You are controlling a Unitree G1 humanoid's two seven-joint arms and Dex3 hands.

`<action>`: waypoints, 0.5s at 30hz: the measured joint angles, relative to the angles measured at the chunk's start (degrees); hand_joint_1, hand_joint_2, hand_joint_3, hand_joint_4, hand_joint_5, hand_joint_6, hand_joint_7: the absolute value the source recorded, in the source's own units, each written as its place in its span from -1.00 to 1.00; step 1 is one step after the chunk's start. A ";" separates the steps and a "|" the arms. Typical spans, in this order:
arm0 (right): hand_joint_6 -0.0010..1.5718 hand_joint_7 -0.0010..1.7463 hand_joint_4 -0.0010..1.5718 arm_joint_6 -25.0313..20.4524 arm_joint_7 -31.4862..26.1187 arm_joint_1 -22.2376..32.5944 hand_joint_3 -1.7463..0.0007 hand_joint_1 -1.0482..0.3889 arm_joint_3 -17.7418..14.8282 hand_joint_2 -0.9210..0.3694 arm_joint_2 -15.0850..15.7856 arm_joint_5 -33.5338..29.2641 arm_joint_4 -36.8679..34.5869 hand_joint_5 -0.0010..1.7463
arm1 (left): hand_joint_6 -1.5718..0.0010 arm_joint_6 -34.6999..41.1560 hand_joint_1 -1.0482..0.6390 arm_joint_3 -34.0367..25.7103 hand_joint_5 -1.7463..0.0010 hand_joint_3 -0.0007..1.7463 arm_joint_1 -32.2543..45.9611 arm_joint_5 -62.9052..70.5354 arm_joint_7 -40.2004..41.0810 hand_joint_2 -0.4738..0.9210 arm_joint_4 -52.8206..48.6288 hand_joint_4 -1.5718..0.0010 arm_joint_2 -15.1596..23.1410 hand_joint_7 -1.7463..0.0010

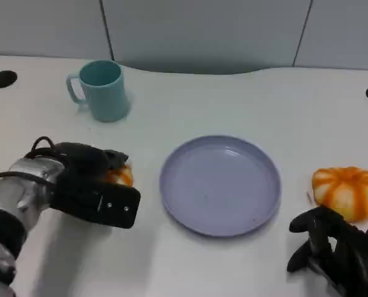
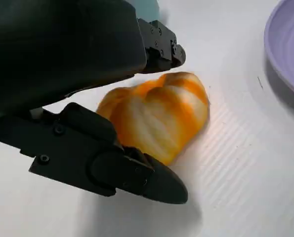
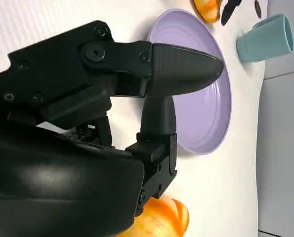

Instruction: Grasp the bread from the table and place it into the plate.

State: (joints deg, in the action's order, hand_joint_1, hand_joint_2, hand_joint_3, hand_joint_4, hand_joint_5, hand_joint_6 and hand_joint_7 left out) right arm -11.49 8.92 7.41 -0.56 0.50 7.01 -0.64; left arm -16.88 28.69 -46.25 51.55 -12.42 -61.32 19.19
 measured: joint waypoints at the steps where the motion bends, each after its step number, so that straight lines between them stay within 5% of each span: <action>1: -0.51 0.89 -0.36 -0.15 -0.04 0.10 0.30 0.02 0.05 -1.00 0.02 -0.04 0.20 1.00 | 0.86 0.14 -0.73 0.44 0.95 -1.00 -0.85 -0.23 0.74 0.91 -1.79 0.89 -0.59 0.96; 4: -0.52 0.88 -0.38 -0.74 -0.13 0.50 0.31 0.02 0.19 -1.00 0.05 -0.18 1.01 1.00 | 0.81 0.95 -0.69 1.10 0.93 -1.00 -2.56 -1.52 3.01 0.88 -6.48 0.84 -2.23 0.96; 5: -0.52 0.87 -0.40 -0.90 -0.16 0.61 0.31 0.01 0.24 -1.00 0.05 -0.27 1.22 1.00 | 0.63 0.95 -0.45 1.43 0.87 -1.00 -2.73 -1.79 3.71 0.81 -7.51 0.71 -2.53 0.92; 7: -0.52 0.87 -0.41 -1.48 -0.38 0.83 0.32 0.00 0.20 -1.00 0.04 -0.27 1.76 1.00 | 0.52 1.36 -0.31 1.54 0.83 -1.00 -2.78 -2.29 6.45 0.78 -9.50 0.65 -3.51 0.93; 10: -0.52 0.88 -0.41 -2.18 -0.70 0.96 0.32 0.00 0.11 -1.00 -0.01 -0.19 2.26 1.00 | 0.48 2.08 -0.28 1.61 0.82 -1.00 -2.81 -3.54 9.57 0.77 -11.19 0.63 -4.65 0.94; 11: -0.52 0.88 -0.40 -2.34 -0.72 0.99 0.32 0.01 0.10 -1.00 -0.01 -0.13 2.35 1.00 | 0.52 2.09 -0.08 1.71 -0.20 -0.99 -2.86 -3.80 10.07 0.89 -11.52 0.60 -4.77 -0.01; 12: -0.52 0.88 -0.39 -2.44 -0.68 1.02 0.31 0.01 0.07 -1.00 -0.01 0.02 2.39 1.00 | 0.60 2.07 -0.01 1.69 -0.59 -0.98 -2.87 -4.28 11.17 0.95 -11.85 0.57 -4.88 -0.49; 13: -0.52 0.88 -0.39 -2.44 -0.60 1.09 0.31 0.01 0.01 -1.00 -0.01 0.16 2.40 1.00 | 0.64 1.89 0.03 1.50 -0.83 -0.97 -2.72 -4.59 13.54 0.98 -12.17 0.54 -5.04 -0.79; 15: -0.52 0.89 -0.39 -2.40 -0.36 1.21 0.31 0.01 -0.14 -1.00 0.00 0.29 2.40 1.00 | 0.66 1.31 0.05 1.25 -0.96 -0.97 -2.28 -5.72 18.29 0.99 -12.64 0.52 -5.24 -0.95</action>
State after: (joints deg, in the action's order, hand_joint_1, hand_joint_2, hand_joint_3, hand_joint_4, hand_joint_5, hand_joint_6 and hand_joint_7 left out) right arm -13.88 8.56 8.62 -0.70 0.50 7.30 1.76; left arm -15.57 29.94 -48.53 45.83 5.87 -73.96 13.95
